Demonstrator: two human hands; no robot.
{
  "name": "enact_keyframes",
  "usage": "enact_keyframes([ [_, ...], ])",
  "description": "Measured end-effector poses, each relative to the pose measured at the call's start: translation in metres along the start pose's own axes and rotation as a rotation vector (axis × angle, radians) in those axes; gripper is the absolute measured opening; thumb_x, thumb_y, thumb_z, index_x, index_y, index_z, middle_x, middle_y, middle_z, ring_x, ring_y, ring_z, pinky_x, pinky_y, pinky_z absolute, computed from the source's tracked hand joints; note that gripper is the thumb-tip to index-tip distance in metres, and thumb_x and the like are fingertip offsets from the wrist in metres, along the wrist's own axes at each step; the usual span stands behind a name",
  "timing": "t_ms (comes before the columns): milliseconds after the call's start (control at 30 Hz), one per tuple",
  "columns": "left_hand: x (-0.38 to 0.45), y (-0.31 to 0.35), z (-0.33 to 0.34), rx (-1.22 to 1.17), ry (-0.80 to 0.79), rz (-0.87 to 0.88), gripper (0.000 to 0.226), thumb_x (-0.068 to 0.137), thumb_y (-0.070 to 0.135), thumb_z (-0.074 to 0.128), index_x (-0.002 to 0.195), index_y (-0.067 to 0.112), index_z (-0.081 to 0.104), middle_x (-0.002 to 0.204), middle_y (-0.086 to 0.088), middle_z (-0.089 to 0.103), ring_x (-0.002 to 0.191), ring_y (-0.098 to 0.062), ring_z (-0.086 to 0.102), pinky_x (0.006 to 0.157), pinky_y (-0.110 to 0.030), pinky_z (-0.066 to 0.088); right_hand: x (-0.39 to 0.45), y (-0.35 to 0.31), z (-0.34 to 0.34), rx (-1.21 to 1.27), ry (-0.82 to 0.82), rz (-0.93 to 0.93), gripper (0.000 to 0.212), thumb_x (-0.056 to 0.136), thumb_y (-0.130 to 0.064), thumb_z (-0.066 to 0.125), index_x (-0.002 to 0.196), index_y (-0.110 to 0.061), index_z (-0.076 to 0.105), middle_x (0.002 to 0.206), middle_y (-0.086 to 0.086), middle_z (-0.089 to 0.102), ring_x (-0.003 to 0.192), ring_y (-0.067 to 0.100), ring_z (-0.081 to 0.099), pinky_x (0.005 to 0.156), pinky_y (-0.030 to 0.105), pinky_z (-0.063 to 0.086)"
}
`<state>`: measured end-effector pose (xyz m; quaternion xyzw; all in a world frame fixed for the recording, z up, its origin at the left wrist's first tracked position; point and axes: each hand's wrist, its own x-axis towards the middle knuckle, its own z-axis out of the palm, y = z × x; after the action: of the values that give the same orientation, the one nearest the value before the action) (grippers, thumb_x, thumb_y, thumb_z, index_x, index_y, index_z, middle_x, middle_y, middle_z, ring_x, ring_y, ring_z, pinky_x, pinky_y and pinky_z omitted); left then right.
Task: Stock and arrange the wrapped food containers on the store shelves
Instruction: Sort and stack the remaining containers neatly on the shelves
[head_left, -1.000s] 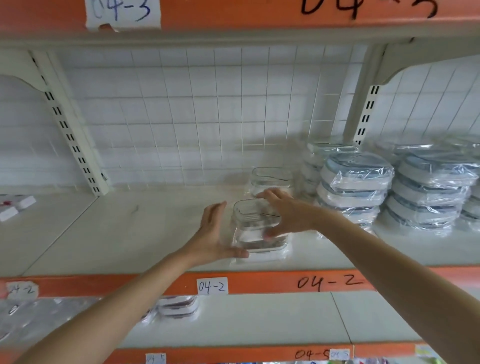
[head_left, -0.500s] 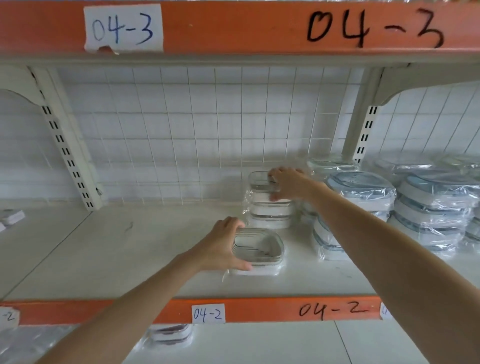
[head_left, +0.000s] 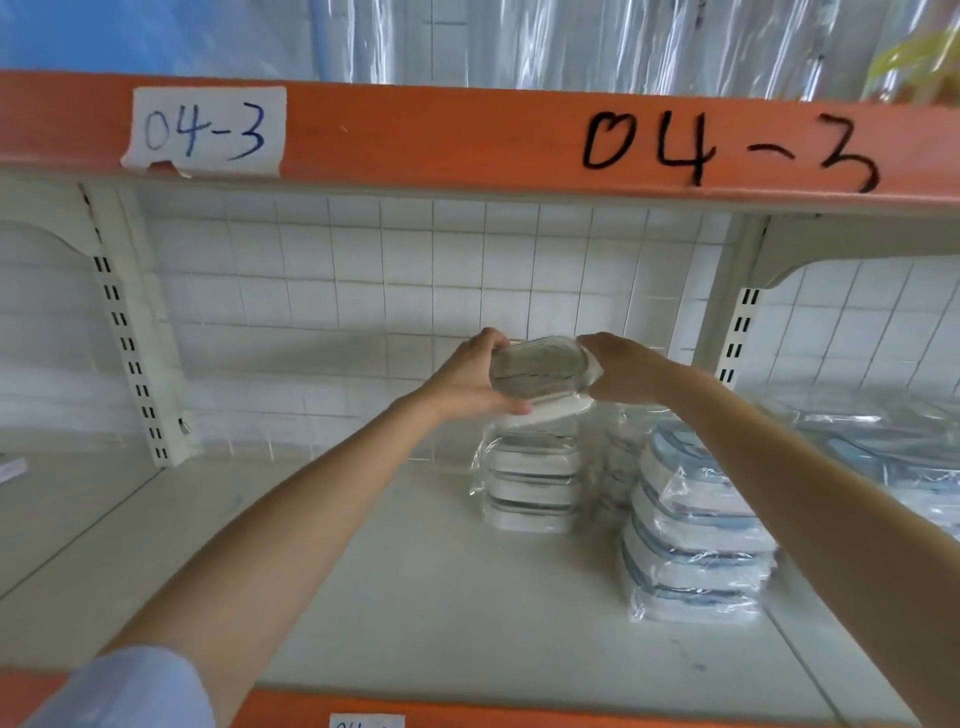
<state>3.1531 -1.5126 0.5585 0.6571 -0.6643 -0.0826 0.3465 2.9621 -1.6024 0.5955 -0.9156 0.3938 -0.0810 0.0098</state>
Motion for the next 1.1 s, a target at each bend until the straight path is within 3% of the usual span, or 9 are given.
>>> enact_keyframes([
  [100, 0.009, -0.012, 0.016, 0.025, -0.115, -0.031, 0.065, 0.072, 0.034, 0.081, 0.127, 0.018, 0.050, 0.125, 0.001, 0.052, 0.112, -0.013, 0.049, 0.083, -0.020, 0.036, -0.002, 0.004, 0.009, -0.099, -0.066, -0.003, 0.075, 0.086, -0.010, 0.052, 0.149, -0.007, 0.011, 0.155, 0.011, 0.015, 0.142, 0.026, 0.018, 0.115, 0.039, 0.022],
  [167, 0.011, -0.016, 0.018, 0.039, -0.126, -0.012, 0.065, 0.075, 0.036, 0.078, 0.131, 0.017, 0.051, 0.128, -0.002, 0.049, 0.118, -0.015, 0.046, 0.085, -0.017, 0.032, -0.003, 0.004, 0.013, -0.076, -0.115, -0.051, 0.076, 0.086, -0.012, 0.053, 0.150, -0.014, 0.013, 0.158, 0.007, 0.010, 0.144, 0.020, 0.012, 0.117, 0.037, 0.017],
  [300, 0.005, -0.029, 0.014, -0.063, -0.129, -0.099, 0.092, 0.070, 0.048, 0.078, 0.145, 0.018, 0.033, 0.145, -0.006, 0.029, 0.136, -0.020, 0.028, 0.110, -0.028, 0.026, 0.004, -0.005, 0.017, -0.008, -0.129, -0.125, 0.074, 0.085, -0.021, 0.062, 0.148, -0.025, 0.023, 0.155, 0.004, 0.020, 0.142, 0.019, 0.020, 0.112, 0.030, 0.020],
  [433, -0.010, -0.044, 0.024, -0.117, -0.214, -0.203, 0.115, 0.053, 0.059, 0.082, 0.146, 0.023, 0.024, 0.146, 0.000, 0.032, 0.132, -0.018, 0.038, 0.108, -0.037, 0.036, 0.017, -0.011, 0.026, -0.224, -0.158, -0.109, 0.074, 0.085, -0.052, 0.059, 0.147, -0.030, 0.025, 0.134, 0.008, 0.049, 0.126, 0.028, 0.035, 0.107, 0.039, 0.030],
  [567, -0.011, -0.049, 0.046, -0.230, -0.031, -0.178, 0.082, 0.060, 0.034, 0.086, 0.131, 0.024, 0.046, 0.125, 0.008, 0.057, 0.100, -0.005, 0.060, 0.081, -0.014, 0.044, 0.018, -0.014, 0.029, -0.228, -0.101, -0.115, 0.076, 0.081, -0.060, 0.059, 0.144, -0.029, 0.030, 0.116, 0.006, 0.056, 0.114, 0.028, 0.037, 0.098, 0.034, 0.033],
  [667, -0.013, -0.050, 0.058, -0.300, 0.124, -0.170, 0.061, 0.060, 0.025, 0.087, 0.115, 0.021, 0.061, 0.110, 0.009, 0.066, 0.088, 0.004, 0.061, 0.069, -0.001, 0.043, 0.015, -0.014, 0.032, -0.269, -0.109, -0.125, 0.082, 0.076, -0.059, 0.064, 0.144, -0.029, 0.030, 0.123, 0.005, 0.054, 0.118, 0.028, 0.039, 0.101, 0.041, 0.036],
  [767, -0.016, -0.048, 0.062, -0.313, 0.196, -0.161, 0.054, 0.059, 0.024, 0.088, 0.108, 0.019, 0.066, 0.095, 0.014, 0.068, 0.080, 0.009, 0.062, 0.065, 0.000, 0.042, 0.007, -0.015, 0.034, -0.299, -0.051, -0.141, 0.086, 0.074, -0.051, 0.071, 0.144, -0.028, 0.028, 0.137, -0.001, 0.044, 0.123, 0.026, 0.037, 0.099, 0.040, 0.039],
  [900, -0.018, -0.045, 0.067, -0.332, 0.247, -0.111, 0.041, 0.061, 0.018, 0.088, 0.097, 0.020, 0.068, 0.077, 0.022, 0.064, 0.069, 0.019, 0.058, 0.062, 0.002, 0.039, 0.003, -0.016, 0.037, -0.316, 0.015, -0.142, 0.079, 0.078, -0.039, 0.073, 0.143, -0.028, 0.030, 0.135, -0.006, 0.049, 0.120, 0.021, 0.041, 0.083, 0.030, 0.038],
  [1100, -0.019, -0.036, 0.070, -0.302, 0.264, -0.093, 0.041, 0.067, 0.016, 0.084, 0.106, 0.011, 0.070, 0.085, 0.009, 0.069, 0.076, 0.002, 0.064, 0.066, 0.001, 0.041, 0.000, -0.007, 0.036, -0.236, 0.013, -0.072, 0.079, 0.082, -0.032, 0.071, 0.145, -0.030, 0.025, 0.121, 0.005, 0.055, 0.115, 0.022, 0.047, 0.077, 0.032, 0.043],
])
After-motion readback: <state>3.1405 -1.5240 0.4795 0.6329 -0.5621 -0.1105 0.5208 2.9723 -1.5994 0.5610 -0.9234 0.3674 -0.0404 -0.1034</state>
